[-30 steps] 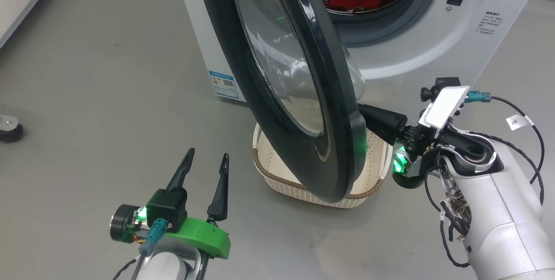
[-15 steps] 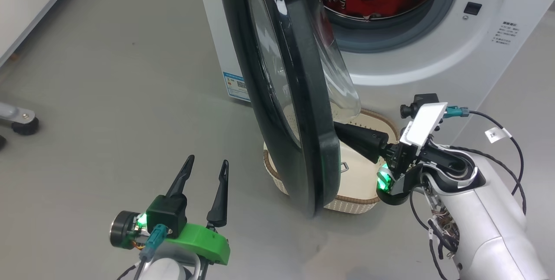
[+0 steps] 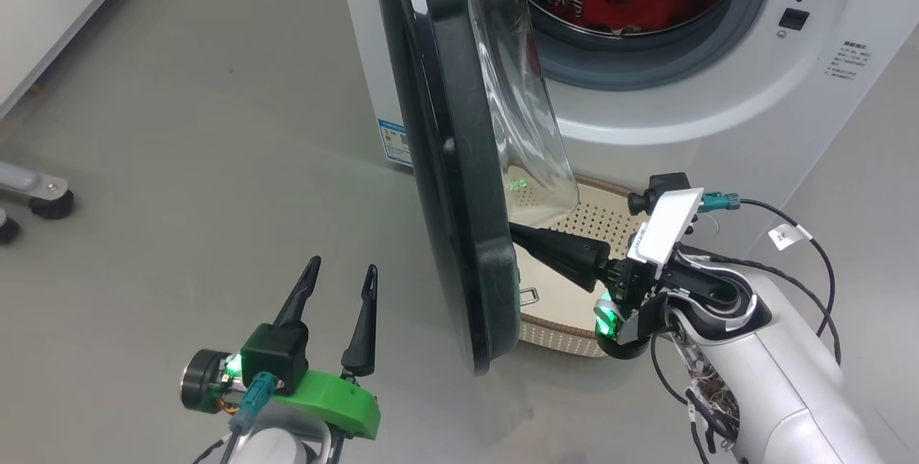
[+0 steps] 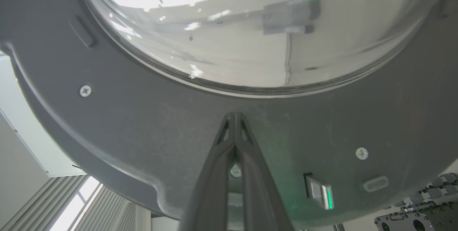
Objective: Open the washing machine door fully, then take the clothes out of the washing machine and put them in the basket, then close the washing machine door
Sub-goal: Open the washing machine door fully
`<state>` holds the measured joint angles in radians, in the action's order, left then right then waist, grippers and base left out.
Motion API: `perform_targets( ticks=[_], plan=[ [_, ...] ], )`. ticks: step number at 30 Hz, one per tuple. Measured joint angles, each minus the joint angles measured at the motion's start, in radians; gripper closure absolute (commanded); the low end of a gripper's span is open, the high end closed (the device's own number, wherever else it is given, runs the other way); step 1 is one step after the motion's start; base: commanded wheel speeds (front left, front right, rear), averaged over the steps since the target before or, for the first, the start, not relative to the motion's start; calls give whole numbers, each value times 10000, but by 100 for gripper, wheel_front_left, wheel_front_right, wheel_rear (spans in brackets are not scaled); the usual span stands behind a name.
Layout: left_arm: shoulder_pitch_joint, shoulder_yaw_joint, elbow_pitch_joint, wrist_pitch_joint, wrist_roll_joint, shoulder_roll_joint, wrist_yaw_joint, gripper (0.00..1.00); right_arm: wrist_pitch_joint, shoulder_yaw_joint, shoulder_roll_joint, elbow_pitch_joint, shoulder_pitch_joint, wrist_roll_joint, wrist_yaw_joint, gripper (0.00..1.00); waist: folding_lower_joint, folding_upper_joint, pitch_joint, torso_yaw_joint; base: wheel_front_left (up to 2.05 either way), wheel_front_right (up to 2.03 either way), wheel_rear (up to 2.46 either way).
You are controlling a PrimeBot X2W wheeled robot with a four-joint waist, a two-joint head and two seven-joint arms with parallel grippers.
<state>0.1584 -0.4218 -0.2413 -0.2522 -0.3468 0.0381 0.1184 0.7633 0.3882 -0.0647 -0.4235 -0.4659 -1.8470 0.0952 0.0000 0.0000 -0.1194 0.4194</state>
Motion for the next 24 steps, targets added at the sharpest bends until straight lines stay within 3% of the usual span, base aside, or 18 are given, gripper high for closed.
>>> perform_targets(
  ticks=[12,24],
  plan=[
    [-38,65,54,0,52,0,0,0,-512,73,19,171,192,-109,4,100,0,0,45,-58,0,0,0],
    [-218,393,96,0,199,8,0,0,-1312,-865,4,639,728,-113,173,100,0,0,160,-441,0,0,0]
  ],
)
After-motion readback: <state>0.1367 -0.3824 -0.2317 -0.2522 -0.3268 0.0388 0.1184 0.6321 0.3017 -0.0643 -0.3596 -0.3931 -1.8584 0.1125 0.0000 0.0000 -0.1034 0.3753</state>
